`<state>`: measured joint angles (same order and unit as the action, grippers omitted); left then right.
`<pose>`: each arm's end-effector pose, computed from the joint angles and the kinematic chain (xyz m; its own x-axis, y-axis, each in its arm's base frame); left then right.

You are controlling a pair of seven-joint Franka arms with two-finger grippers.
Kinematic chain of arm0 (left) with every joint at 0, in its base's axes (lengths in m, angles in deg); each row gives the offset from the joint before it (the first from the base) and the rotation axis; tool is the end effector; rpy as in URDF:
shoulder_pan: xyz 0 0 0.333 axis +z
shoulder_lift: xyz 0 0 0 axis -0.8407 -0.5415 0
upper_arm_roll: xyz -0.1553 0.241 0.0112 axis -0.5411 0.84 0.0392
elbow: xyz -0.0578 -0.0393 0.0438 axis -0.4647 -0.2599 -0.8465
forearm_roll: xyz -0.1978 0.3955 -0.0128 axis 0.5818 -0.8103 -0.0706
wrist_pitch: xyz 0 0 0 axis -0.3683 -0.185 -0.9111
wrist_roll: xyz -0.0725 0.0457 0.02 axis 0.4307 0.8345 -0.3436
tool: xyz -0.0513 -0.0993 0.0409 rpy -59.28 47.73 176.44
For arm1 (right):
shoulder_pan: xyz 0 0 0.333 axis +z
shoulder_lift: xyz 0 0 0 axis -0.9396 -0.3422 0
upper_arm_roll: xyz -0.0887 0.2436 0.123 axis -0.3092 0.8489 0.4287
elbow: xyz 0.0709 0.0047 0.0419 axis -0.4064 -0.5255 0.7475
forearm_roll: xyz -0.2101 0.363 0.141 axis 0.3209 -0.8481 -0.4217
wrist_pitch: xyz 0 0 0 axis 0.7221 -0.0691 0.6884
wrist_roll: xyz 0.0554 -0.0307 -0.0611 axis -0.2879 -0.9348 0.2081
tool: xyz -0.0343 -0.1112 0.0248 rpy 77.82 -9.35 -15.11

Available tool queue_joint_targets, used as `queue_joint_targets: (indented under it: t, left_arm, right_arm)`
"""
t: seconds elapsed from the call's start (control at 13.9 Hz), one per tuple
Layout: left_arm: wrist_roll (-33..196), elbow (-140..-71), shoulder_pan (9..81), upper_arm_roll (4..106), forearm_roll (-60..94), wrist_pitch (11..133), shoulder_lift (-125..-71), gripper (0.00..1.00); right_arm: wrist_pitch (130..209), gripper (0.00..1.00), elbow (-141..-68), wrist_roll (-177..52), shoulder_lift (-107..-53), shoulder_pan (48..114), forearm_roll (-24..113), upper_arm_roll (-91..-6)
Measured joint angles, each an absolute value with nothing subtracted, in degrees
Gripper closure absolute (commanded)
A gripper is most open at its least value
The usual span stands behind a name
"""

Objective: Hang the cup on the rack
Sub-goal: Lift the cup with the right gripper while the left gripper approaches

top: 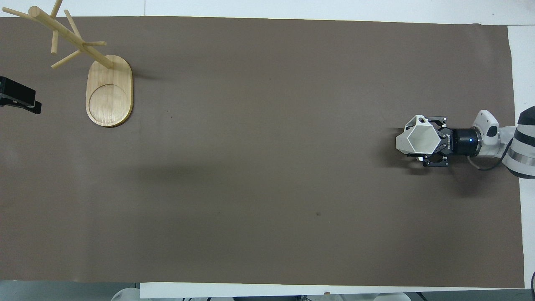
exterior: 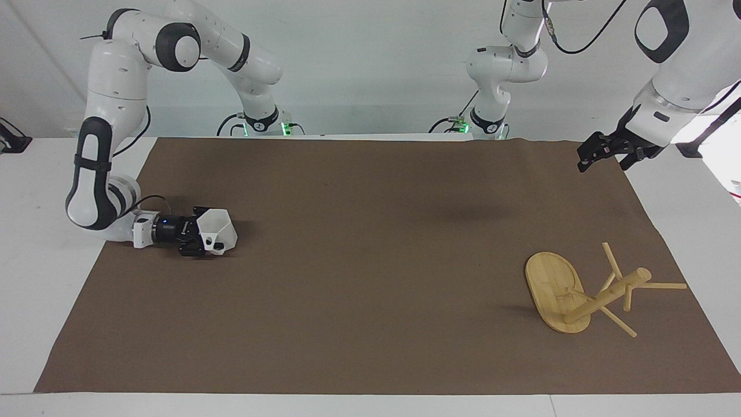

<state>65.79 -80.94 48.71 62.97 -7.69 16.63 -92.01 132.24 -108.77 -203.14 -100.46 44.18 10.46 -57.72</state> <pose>0.6106 -0.0389 0.5792 0.9932 -0.0638 -0.0979 -0.0643 -0.9979 -0.0022 0.5428 -0.1505 0.1260 -0.0028 0.1264 0.9920 0.9999 -0.0138 0.0046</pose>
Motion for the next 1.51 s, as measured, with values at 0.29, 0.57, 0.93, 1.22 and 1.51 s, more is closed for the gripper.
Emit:
queue_joint_targets:
  t: [0.29, 0.57, 0.93, 1.22, 1.51]
  left_arm:
    - [65.8, -80.9, 48.7, 63.0, -7.7, 16.6, -92.0, 0.00]
    - [65.9, -80.9, 48.6, 62.9, -7.7, 16.6, -92.0, 0.00]
    - [79.9, -86.0, 40.3, 62.1, -7.7, 24.0, -90.7, 0.00]
    - [99.4, -89.7, 28.8, 61.6, -7.7, 31.4, -90.4, 0.00]
    - [108.5, -89.7, 22.2, 61.5, -7.7, 34.8, -91.5, 0.00]
  right_arm:
    - [133.7, 0.86, -108.8, -199.8, -93.5, 54.7, 4.8, -57.5]
    - [140.3, 0.86, -109.1, -194.9, -91.1, 66.9, -6.4, -57.4]
    - [153.1, 0.86, -109.1, -187.5, -88.9, 78.9, -15.6, -57.4]
    - [160.3, 0.86, -109.3, -186.2, -88.6, 86.3, -22.8, -57.4]
    - [171.1, 0.85, -109.3, -185.3, -87.5, 93.3, -26.4, -57.4]
